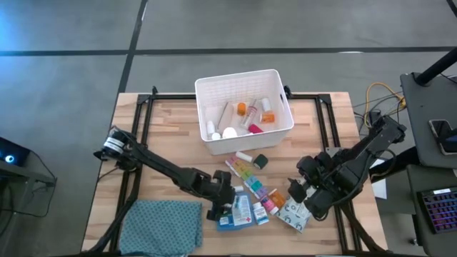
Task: Pick & place medical supplies in basket/bin
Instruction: Put the white and blue medicine bottle into the bin
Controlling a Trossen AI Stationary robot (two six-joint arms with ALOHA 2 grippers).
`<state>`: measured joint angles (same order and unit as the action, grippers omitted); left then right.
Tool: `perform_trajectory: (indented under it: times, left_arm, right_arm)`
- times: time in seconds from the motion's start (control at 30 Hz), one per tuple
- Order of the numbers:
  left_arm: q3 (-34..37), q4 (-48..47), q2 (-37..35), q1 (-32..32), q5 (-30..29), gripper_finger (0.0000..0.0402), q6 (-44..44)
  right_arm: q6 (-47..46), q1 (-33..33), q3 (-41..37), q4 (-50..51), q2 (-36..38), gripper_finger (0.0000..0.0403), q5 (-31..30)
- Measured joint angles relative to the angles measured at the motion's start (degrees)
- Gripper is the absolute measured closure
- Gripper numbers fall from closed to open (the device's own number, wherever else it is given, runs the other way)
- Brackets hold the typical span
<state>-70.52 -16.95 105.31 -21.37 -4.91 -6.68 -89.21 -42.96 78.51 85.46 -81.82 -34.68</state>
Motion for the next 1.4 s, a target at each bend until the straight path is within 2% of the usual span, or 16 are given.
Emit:
perform_trajectory:
  times: [0.3,0.57,0.67,0.8,0.97,1.07,1.13,1.27,1.4]
  left_arm:
    - [0.1,4.3,2.9,0.0,-0.4,0.013,3.1]
    - [-2.5,-0.8,0.2,0.7,-1.4,0.0201,3.2]
    - [-7.0,-8.1,-1.4,1.3,-3.2,0.0201,3.2]
    - [-18.0,-21.2,-2.8,2.7,-8.3,0.0201,5.3]
    - [-34.7,-34.4,-3.0,5.0,-19.9,0.0164,10.9]
    - [-42.0,-38.1,-3.1,9.4,-28.2,0.0156,18.2]
    - [-46.0,-38.6,-3.1,14.5,-30.6,0.0153,20.8]
    - [-49.5,-38.5,-3.2,27.1,-23.7,0.0151,18.4]
    - [-47.7,-38.9,-3.1,38.2,-16.5,0.015,11.8]
  right_arm:
    - [-2.3,0.1,-0.3,0.0,0.0,0.0044,-0.1]
    - [-2.4,0.1,-0.3,0.0,0.0,0.0044,-0.3]
    - [-2.4,0.1,-0.3,0.0,0.0,0.0044,-0.7]
    - [-2.2,0.1,-0.3,0.0,0.1,0.0044,-1.3]
    - [-4.2,0.1,-1.3,-0.1,0.1,0.0044,3.5]
    - [-7.6,0.0,-3.3,-0.6,0.1,0.0044,6.1]
    - [-10.0,-0.6,-5.1,-2.2,0.1,0.0044,7.2]
    - [-10.2,-1.3,-8.9,-13.2,0.1,0.0044,8.4]
    - [-5.1,-1.4,-12.4,-29.6,0.0,0.0044,8.2]
